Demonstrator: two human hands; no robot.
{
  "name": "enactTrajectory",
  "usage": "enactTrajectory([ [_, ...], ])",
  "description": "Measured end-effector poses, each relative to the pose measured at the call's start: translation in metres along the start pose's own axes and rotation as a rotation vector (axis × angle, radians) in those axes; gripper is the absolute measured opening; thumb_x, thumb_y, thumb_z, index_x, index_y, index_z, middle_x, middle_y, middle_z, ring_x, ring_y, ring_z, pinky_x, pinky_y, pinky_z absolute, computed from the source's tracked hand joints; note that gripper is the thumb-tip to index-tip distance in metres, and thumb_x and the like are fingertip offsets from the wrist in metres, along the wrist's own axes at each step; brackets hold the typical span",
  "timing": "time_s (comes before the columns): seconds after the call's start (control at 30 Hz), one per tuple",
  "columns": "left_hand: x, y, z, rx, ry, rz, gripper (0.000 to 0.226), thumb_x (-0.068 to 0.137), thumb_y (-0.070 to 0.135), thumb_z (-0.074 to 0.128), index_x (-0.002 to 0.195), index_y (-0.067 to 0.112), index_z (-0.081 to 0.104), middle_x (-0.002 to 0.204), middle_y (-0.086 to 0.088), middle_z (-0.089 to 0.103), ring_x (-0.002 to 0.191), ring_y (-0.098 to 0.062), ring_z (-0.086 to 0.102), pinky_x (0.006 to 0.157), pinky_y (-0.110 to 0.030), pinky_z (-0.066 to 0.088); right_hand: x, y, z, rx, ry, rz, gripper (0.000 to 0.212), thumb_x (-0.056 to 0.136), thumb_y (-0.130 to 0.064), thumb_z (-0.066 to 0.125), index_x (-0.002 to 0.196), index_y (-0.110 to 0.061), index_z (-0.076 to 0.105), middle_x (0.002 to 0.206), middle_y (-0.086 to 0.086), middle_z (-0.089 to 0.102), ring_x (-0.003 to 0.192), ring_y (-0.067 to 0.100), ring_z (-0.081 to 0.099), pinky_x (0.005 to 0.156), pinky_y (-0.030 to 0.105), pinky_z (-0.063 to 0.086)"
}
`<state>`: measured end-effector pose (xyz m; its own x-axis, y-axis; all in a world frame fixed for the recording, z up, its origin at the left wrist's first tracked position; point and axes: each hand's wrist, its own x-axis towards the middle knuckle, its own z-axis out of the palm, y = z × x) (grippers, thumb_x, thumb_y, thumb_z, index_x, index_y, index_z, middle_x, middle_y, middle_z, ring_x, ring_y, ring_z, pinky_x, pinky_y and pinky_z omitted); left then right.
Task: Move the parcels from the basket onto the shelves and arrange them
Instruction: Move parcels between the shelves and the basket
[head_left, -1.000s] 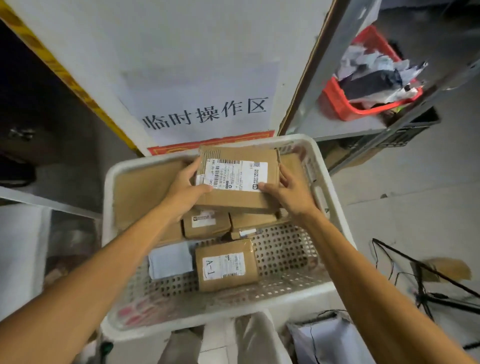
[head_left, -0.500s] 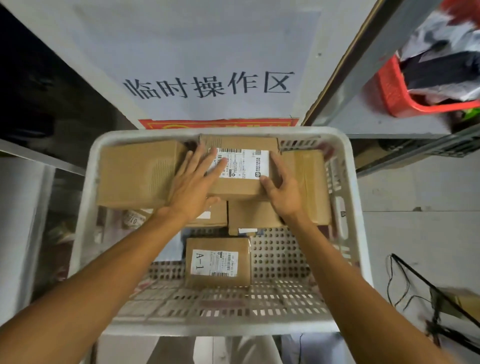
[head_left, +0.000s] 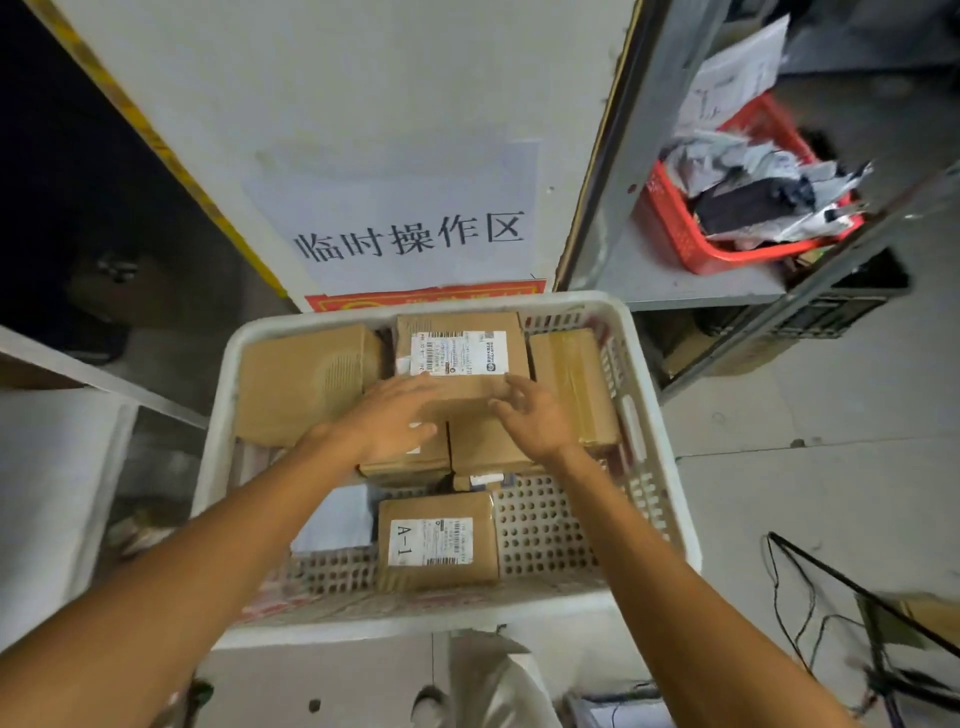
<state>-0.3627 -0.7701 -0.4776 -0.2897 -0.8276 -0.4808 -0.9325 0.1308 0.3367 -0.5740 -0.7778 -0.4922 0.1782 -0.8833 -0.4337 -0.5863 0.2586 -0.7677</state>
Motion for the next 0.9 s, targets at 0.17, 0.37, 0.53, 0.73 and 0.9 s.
enactTrajectory([
  [0.17,-0.088,-0.008,-0.026,-0.011,0.106,-0.051,0.062,0.095,0.037,0.053,0.15,0.034,0.024,0.157,0.002,0.023,0.144,-0.021,0.02,0.118,-0.045,0.017,-0.049,-0.057,0.012,-0.263,-0.074,-0.179,0.064,0.093,-0.041,0.059,0.149,-0.024,0.033,0.157,0.003,0.032,0.144,0.023,0.029,0.115,0.044,0.028],
  [0.37,-0.248,-0.053,-0.078,-0.024,0.235,-0.292,0.066,0.096,0.039,0.052,0.152,0.031,0.018,0.16,-0.001,0.017,0.146,-0.019,0.018,0.115,-0.033,0.018,-0.098,-0.173,0.064,-0.478,-0.246,-0.444,0.077,0.088,-0.049,0.064,0.152,-0.022,0.03,0.159,0.009,0.024,0.146,0.031,0.021,0.119,0.046,0.02],
  [0.53,-0.375,-0.085,-0.133,-0.154,0.453,-0.513,0.064,0.097,0.037,0.05,0.152,0.033,0.016,0.161,0.003,0.011,0.143,-0.02,0.026,0.117,-0.037,0.02,-0.127,-0.284,0.117,-0.467,-0.339,-0.698,0.078,0.09,-0.048,0.062,0.153,-0.021,0.026,0.16,0.012,0.022,0.149,0.026,0.018,0.12,0.041,0.02],
  [0.73,-0.506,-0.111,-0.139,-0.198,0.713,-0.786,0.066,0.097,0.041,0.049,0.152,0.034,0.014,0.16,0.005,0.012,0.146,-0.016,0.016,0.119,-0.035,0.016,-0.165,-0.389,0.185,-0.348,-0.625,-0.954,0.075,0.09,-0.046,0.064,0.152,-0.022,0.029,0.156,0.004,0.031,0.143,0.023,0.03,0.117,0.036,0.029],
  [0.9,-0.6,-0.096,-0.106,-0.227,0.935,-1.008,0.067,0.092,0.03,0.061,0.149,0.03,0.026,0.152,-0.003,0.036,0.136,-0.022,0.039,0.11,-0.032,0.028,-0.219,-0.444,0.241,-0.28,-0.863,-1.11,0.075,0.089,-0.048,0.064,0.152,-0.029,0.027,0.157,-0.004,0.03,0.138,0.019,0.038,0.1,0.022,0.036],
])
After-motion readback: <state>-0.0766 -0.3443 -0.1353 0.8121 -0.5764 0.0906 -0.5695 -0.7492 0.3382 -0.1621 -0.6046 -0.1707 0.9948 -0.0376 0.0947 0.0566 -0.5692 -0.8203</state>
